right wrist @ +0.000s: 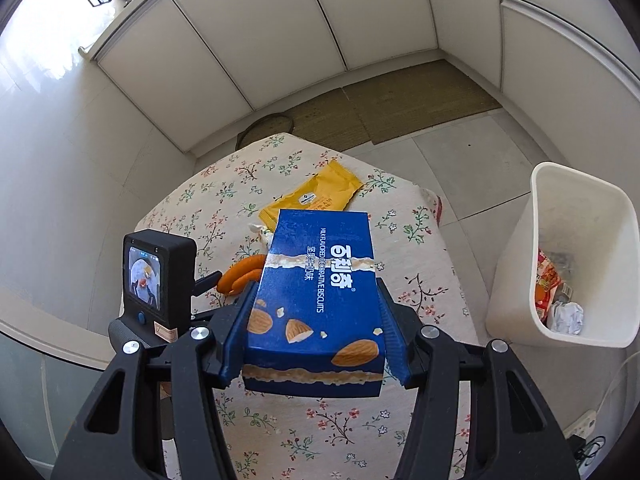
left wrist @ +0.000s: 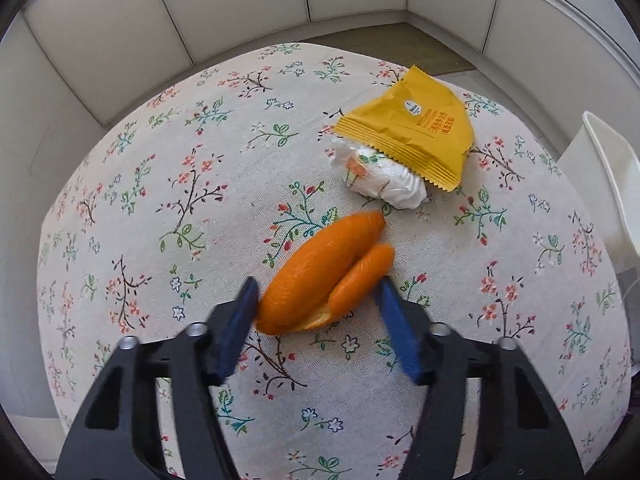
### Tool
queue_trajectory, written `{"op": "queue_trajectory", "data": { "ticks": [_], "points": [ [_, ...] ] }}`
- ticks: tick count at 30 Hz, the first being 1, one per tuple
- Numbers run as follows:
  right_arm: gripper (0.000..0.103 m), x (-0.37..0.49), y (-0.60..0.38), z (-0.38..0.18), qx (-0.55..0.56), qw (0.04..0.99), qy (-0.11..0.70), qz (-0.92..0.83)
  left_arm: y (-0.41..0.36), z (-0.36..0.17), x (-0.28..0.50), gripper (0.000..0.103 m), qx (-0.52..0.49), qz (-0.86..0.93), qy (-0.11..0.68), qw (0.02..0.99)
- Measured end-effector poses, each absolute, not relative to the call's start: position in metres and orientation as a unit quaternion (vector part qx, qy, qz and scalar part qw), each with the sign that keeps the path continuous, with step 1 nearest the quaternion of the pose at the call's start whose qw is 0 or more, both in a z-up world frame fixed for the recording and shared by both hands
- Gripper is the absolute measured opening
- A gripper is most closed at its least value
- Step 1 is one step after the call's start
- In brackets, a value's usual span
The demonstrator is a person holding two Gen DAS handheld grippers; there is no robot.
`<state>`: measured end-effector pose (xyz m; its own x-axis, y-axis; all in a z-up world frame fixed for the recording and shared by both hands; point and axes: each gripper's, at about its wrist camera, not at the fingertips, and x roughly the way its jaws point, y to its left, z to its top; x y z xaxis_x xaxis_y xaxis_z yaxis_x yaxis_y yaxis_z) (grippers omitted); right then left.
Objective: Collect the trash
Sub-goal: 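Grasp the orange carrot toy with the left gripper while the right gripper holds the biscuit box, then carry the biscuit box and carrot toy over the white bin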
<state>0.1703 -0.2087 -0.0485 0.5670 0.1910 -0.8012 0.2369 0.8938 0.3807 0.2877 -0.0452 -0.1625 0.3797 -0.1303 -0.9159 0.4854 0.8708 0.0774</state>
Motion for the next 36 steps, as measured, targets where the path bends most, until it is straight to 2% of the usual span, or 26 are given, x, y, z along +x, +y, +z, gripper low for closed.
{"op": "queue_trajectory", "data": {
  "ticks": [1,4,9,19,28,36],
  "points": [
    [0.055,0.170,-0.208,-0.048,0.230,0.855,0.464,-0.013,-0.042,-0.163,0.289,0.038,0.157,-0.190,0.529,0.812],
    [0.055,0.168,-0.208,-0.045,0.227,0.857,0.462,-0.013,-0.037,-0.163,0.287,0.025,0.144,-0.186,0.532,0.813],
    [0.055,0.166,-0.210,-0.040,0.227,0.861,0.456,-0.013,-0.023,-0.158,0.280,0.017,0.100,-0.188,0.544,0.812],
    [0.055,0.149,-0.219,-0.025,0.229,0.871,0.434,-0.002,0.008,-0.125,0.245,0.015,0.044,-0.140,0.542,0.828],
    [0.055,0.120,-0.228,-0.008,0.200,0.892,0.405,0.003,0.017,-0.068,0.195,0.015,-0.027,-0.117,0.474,0.872],
    [0.055,0.097,-0.242,0.004,0.182,0.910,0.373,-0.015,-0.011,-0.018,0.162,0.015,-0.040,-0.124,0.390,0.911]
  ]
}}
